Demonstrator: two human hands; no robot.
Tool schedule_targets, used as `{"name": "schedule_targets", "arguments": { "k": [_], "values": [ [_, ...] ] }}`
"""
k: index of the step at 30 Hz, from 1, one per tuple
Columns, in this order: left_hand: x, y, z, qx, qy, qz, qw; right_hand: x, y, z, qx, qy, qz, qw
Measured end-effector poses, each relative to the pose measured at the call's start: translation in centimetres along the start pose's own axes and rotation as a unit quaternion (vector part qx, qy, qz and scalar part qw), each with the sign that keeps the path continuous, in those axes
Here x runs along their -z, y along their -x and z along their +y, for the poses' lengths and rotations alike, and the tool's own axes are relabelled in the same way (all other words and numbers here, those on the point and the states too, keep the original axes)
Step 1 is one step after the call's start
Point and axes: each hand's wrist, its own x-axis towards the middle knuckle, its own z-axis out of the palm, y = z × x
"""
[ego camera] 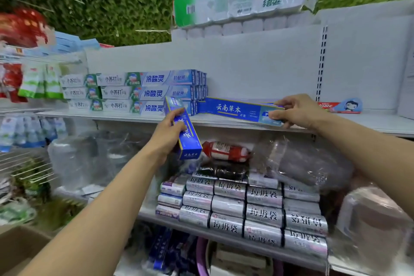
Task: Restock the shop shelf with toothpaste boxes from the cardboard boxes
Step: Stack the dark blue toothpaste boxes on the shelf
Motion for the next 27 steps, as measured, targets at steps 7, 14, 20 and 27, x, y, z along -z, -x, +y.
{"name": "schedule_targets", "arguments": {
  "k": [7, 14, 20, 27],
  "values": [
    [0.6, -4.0, -0.6, 0.030, 0.002, 0.006, 1.000, -3.3, -6.4, 0.7, 0.000, 0.043, 0.037, 0.998],
    [2.3, -7.5, -1.4, 0.015, -0.010, -0.031, 0.999, -7.3, -10.0, 1.2, 0.067, 0.150, 0.039, 0.986],
    [2.6, -8.9, -1.7, 0.013, 0.044, -0.052, 0.998, -9.1, -12.4, 1.7, 0.060, 0.176, 0.053, 0.981],
    [1.9, -8.5, -1.5, -0.009, 0.064, -0.092, 0.994, -8.8, -12.6, 1.1, 0.026, 0.248, 0.001, 0.968]
  ]
}}
